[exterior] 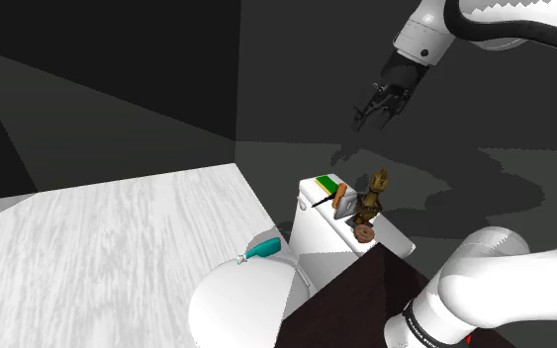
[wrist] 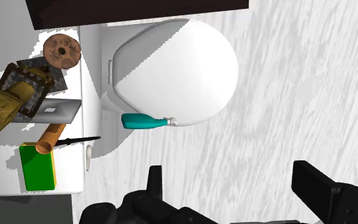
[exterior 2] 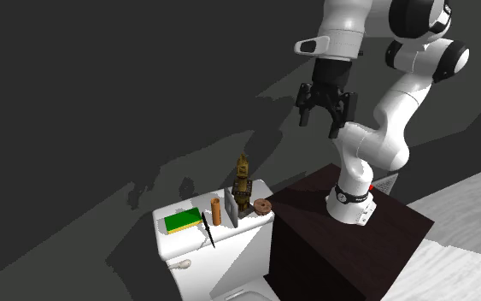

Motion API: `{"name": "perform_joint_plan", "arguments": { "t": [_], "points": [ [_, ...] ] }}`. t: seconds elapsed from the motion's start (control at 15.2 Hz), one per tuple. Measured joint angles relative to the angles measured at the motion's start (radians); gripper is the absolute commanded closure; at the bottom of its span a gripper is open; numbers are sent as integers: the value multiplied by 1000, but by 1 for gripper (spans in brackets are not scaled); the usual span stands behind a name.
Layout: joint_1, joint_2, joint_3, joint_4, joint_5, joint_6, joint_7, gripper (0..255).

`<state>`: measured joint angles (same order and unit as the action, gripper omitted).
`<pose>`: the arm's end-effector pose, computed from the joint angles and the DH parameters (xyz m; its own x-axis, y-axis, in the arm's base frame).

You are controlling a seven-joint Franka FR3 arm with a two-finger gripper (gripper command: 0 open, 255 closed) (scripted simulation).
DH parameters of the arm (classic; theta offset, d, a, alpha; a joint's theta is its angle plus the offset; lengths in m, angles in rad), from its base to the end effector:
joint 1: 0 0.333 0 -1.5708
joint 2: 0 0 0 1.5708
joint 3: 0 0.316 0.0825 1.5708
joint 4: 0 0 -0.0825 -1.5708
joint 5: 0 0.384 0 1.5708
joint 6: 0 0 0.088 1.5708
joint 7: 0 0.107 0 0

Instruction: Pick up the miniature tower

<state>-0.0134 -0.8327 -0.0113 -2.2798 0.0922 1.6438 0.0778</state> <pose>0.2999 0.0003 0.6486 0.9767 -0.1062 0.1867 -0.0857 -0.9897 -0.1145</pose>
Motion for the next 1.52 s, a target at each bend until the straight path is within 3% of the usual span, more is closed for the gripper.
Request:
{"name": "perform_joint_plan", "arguments": {
  "t": [0.2,0.59,1.06,1.52],
  "points": [
    [-10,-17,-10,-44,-20,37,-17,0],
    [-64,-115,-58,-258,-116,215,-85,0],
    [-152,-142,-139,-455,-243,474,-163,0],
    [-261,-54,-249,-577,-382,785,-240,0]
  ]
}}
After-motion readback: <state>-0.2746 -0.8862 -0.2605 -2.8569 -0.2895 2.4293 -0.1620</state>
